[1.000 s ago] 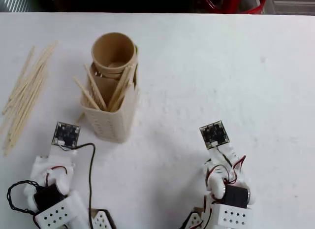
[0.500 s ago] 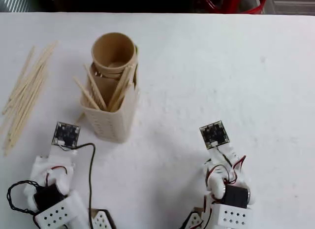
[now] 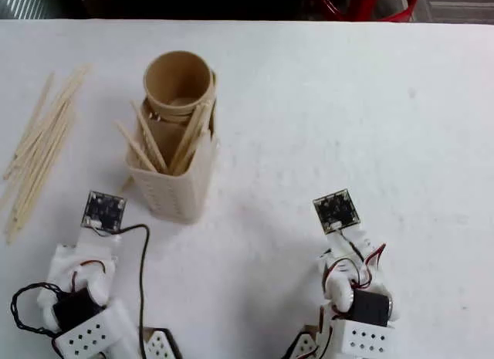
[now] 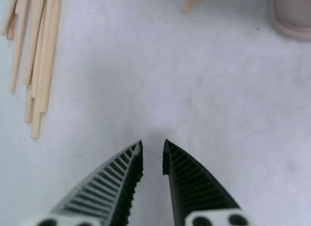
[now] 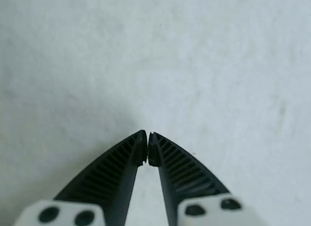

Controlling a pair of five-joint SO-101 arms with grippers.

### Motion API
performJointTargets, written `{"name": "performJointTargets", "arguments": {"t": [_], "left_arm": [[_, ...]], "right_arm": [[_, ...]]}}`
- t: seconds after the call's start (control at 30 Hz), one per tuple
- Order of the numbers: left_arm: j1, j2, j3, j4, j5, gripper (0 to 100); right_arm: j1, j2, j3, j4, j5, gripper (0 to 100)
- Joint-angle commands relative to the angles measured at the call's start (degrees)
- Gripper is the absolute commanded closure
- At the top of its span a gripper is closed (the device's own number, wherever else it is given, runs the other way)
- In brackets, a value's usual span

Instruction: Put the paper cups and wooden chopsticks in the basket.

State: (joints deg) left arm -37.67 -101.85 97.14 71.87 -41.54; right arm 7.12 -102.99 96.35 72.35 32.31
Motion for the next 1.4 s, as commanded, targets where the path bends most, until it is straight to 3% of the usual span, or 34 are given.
{"name": "performJointTargets", "arguments": {"t": [0.0,1.0,1.13,1.37], "left_arm": [[0.40,0.75,0.09,1.58,0.09,91],[0.22,0.75,0.09,1.58,0.00,91],[-3.56,0.57,0.00,0.97,-0.09,91],[-16.84,0.57,-7.74,-11.08,0.18,91]], "right_arm": [[0.22,-0.40,0.53,-0.92,0.18,98.0],[0.22,-0.40,0.53,-0.92,0.18,98.0],[0.22,-0.40,0.53,-0.92,0.18,98.0],[0.22,-0.40,0.53,-0.92,0.18,98.0]]}}
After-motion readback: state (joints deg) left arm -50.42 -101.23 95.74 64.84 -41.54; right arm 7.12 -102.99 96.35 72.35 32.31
